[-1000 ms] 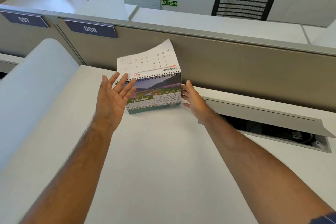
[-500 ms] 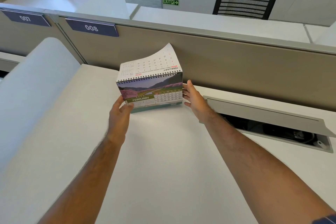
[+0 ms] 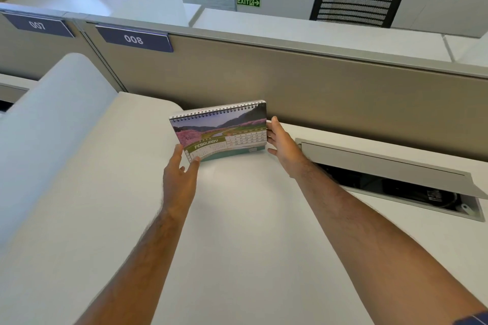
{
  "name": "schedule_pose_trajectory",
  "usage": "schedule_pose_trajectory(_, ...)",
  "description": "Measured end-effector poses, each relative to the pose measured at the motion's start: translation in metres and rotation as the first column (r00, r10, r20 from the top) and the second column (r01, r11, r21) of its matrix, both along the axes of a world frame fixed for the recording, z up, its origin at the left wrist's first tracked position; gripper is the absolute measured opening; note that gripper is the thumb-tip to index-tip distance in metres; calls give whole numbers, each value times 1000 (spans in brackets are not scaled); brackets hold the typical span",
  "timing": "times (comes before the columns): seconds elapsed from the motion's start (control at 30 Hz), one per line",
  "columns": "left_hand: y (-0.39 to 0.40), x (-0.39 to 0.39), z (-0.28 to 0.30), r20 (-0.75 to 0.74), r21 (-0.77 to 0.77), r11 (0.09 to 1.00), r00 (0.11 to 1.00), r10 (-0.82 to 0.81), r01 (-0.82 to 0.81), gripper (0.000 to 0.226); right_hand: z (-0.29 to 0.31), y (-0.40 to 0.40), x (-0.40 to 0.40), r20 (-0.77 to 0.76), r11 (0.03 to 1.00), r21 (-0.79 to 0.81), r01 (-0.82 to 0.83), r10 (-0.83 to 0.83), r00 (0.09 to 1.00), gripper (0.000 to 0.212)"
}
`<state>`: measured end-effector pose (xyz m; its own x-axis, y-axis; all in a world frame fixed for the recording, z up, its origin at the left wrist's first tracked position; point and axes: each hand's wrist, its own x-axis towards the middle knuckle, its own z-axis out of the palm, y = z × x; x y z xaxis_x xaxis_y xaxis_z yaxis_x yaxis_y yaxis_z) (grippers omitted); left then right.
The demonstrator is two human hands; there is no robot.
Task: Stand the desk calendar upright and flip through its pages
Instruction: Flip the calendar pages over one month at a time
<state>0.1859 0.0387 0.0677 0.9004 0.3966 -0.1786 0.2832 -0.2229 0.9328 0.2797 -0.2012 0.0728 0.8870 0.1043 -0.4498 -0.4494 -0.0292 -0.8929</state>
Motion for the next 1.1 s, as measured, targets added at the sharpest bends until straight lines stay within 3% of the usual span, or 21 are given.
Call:
schedule_pose_trajectory(0.17, 7, 4, 2, -4, 46, 979, 980, 200, -199, 20, -2, 0, 0, 0, 1000, -12, 12, -12, 1000, 45)
schedule_pose_trajectory(0.43, 12, 2, 12, -20, -18, 982, 982, 188, -188, 17, -2, 1, 0, -18, 999, -34, 17, -18, 1000, 44)
schedule_pose_trajectory(0.53, 12, 1, 13, -44, -52, 988, 988, 146, -149, 23, -4, 1, 0, -12, 999, -42, 21, -21, 1000, 47)
schedule_pose_trajectory(0.67, 18, 2, 14, -106, -248, 968, 994, 9, -35, 30, -5, 1, 1, 1, 999, -35, 30, -30, 1000, 61)
schedule_pose_trajectory(0.83, 25, -5, 24, 24, -502, 853, 988, -151, 143, 51, -5, -2, 0, -7, 999, -23, 35, -35, 999, 69)
schedule_pose_trajectory(0.97, 28, -7, 40, 33, -682, 727, 996, -81, 82, 82, -5, -8, -2, 26, 1000, 7, -30, 30, 999, 69)
schedule_pose_trajectory(1.1, 27, 5, 58, 83, -722, 691, 996, 21, 46, 81, -7, -4, -2, 32, 1000, 13, 0, -1, 999, 67)
